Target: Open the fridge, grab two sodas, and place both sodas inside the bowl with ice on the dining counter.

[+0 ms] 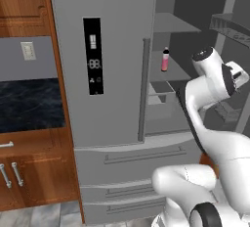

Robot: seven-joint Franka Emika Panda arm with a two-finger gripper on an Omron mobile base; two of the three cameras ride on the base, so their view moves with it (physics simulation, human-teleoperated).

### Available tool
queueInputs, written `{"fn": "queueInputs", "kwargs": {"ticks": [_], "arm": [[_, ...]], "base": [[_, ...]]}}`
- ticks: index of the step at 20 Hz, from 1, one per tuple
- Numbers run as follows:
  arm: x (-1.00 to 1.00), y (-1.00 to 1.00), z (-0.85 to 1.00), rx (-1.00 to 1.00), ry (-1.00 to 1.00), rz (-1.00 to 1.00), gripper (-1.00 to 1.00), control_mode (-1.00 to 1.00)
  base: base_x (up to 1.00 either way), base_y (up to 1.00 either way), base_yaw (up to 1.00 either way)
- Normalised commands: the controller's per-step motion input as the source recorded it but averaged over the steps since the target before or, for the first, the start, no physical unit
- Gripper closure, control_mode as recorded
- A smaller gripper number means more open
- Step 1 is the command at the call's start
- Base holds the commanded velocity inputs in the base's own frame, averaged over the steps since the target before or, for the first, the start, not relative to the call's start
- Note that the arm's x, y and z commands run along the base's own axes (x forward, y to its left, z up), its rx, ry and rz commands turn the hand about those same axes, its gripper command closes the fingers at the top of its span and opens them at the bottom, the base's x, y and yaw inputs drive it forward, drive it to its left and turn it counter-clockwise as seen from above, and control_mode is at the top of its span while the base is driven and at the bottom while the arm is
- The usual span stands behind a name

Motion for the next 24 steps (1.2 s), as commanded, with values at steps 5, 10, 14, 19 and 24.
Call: {"fn": "queueInputs", "kwargs": {"ticks": [5,10,14,19,24], "arm": [[-0.25,1.00,-0.09,0.04,-0.14,0.10,-1.00,-1.00],[-0.11,1.00,0.00,0.09,-0.19,0.11,-1.00,-1.00],[-0.01,1.00,0.00,0.13,-0.28,0.15,-1.00,-1.00],[0.10,0.82,0.06,0.20,-0.22,0.12,-1.00,-1.00],[0.49,0.25,0.29,0.24,-0.02,0.08,-1.00,-1.00]], "base": [[0.00,0.00,0.00],[0.00,0.00,0.00],[0.00,0.00,0.00],[0.00,0.00,0.00],[0.00,0.00,0.00]]}}
